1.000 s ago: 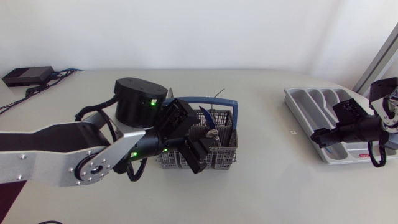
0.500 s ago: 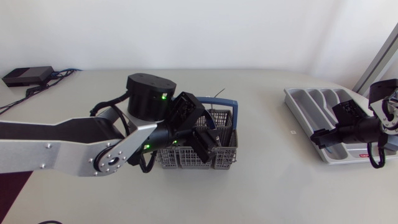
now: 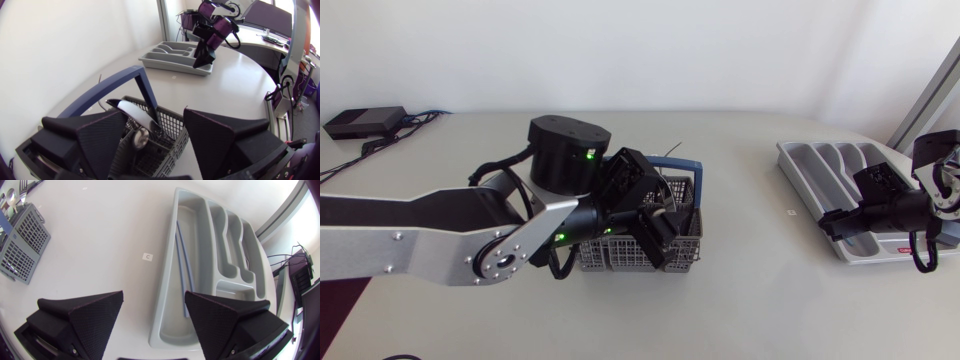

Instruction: Sort the cutlery from the basket into the organizer compartments.

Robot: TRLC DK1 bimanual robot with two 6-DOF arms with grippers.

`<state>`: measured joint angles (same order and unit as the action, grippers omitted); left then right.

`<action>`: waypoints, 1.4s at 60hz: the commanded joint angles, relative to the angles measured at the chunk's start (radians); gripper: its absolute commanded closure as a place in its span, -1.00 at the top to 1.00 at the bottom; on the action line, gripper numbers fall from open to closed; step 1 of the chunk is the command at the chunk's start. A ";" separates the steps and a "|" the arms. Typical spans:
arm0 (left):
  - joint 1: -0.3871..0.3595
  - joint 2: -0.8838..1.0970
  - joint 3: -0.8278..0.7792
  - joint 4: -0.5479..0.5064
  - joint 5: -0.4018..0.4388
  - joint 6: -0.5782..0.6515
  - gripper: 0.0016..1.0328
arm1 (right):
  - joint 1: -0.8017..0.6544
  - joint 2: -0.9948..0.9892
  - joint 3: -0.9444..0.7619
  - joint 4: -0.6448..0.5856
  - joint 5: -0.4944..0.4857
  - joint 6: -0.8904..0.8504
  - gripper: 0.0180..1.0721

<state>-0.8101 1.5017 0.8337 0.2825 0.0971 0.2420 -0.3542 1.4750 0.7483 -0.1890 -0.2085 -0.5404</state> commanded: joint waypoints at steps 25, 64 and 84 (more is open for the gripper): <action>0.032 0.072 0.125 -0.036 0.062 -0.070 0.08 | 0.014 0.024 -0.041 0.031 0.000 -0.016 0.68; -0.004 0.088 0.131 -0.055 0.122 -0.087 -0.30 | 0.014 0.013 -0.049 0.031 0.001 -0.029 0.68; -0.004 0.161 0.162 -0.054 0.121 -0.073 -0.36 | 0.020 0.013 -0.049 0.033 0.001 -0.029 0.68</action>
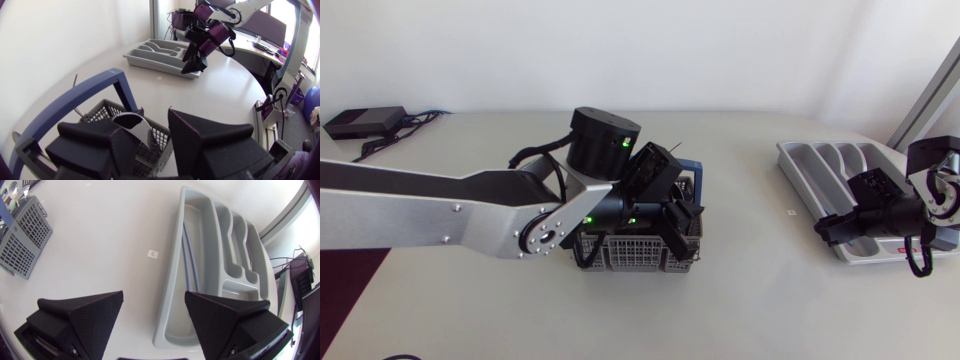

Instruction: Sort the cutlery from the basket into the organizer compartments.

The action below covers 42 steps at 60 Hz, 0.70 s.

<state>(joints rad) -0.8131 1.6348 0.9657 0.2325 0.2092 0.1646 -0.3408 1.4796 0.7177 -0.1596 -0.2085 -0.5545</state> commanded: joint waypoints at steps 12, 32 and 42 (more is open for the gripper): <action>-0.003 0.034 -0.005 -0.002 0.009 0.013 -0.41 | 0.006 0.015 -0.026 0.009 0.001 -0.021 0.68; -0.006 0.030 -0.027 -0.038 0.016 0.052 -0.78 | 0.008 0.008 -0.041 0.017 0.001 -0.022 0.68; -0.006 0.026 -0.038 -0.038 0.016 0.064 -0.94 | 0.008 0.002 -0.046 0.017 0.001 -0.024 0.68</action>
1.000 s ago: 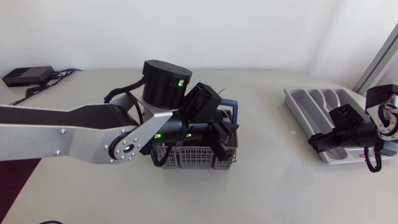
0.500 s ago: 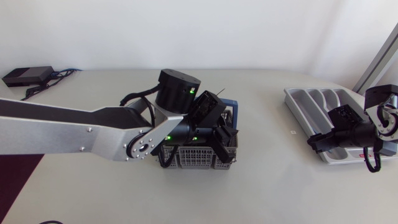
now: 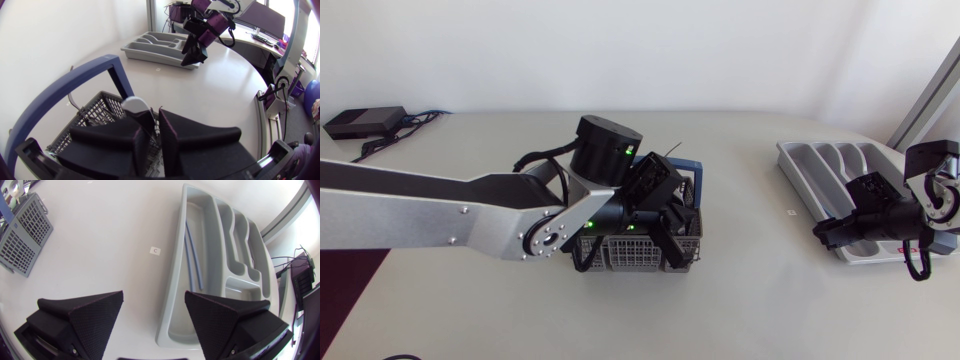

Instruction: Sort the cutlery from the basket into the organizer compartments.

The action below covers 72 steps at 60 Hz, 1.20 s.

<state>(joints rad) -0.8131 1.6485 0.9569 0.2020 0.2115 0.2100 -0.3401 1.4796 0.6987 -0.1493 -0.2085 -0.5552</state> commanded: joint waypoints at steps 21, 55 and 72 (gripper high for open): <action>-0.004 -0.092 -0.043 -0.035 0.014 0.025 -0.94 | 0.018 -0.021 -0.036 0.007 0.001 -0.023 0.68; 0.043 -0.208 0.011 -0.107 0.039 0.029 -0.94 | 0.058 -0.142 -0.047 -0.042 -0.046 -0.020 0.68; 0.061 -0.269 0.051 -0.159 0.043 0.025 -0.94 | 0.148 -0.392 -0.048 -0.185 -0.218 -0.025 0.69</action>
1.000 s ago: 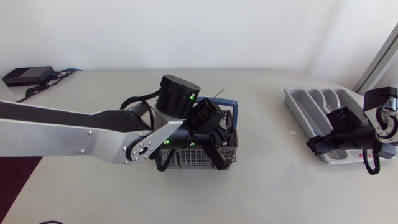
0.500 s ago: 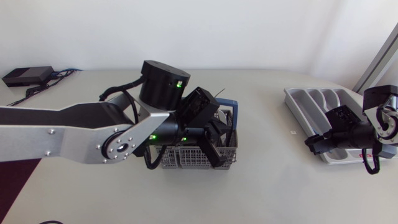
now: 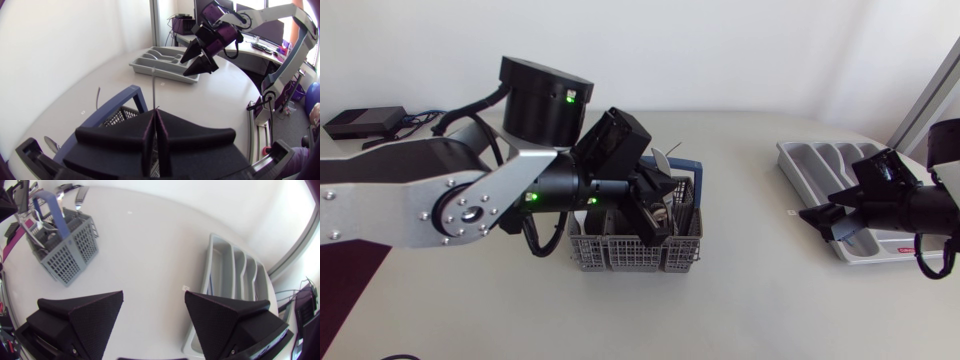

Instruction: Sort the cutlery from the basket into the organizer compartments.

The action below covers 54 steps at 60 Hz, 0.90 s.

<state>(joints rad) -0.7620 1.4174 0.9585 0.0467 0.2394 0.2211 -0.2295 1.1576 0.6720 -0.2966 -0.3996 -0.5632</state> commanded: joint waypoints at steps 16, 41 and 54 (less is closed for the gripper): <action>0.041 -0.081 0.112 -0.076 0.074 -0.034 -0.94 | 0.282 -0.256 -0.002 -0.154 -0.113 0.022 0.74; 0.084 -0.090 0.207 -0.166 0.245 -0.160 -0.94 | 0.552 -0.236 0.109 -0.154 -0.235 0.169 0.74; 0.116 -0.072 0.238 -0.189 0.376 -0.221 -0.94 | 0.593 -0.134 0.147 -0.102 -0.280 0.198 0.73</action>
<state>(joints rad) -0.6624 1.3525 1.1446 -0.1444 0.5774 0.0437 0.3458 0.9855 0.7986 -0.4221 -0.6697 -0.3981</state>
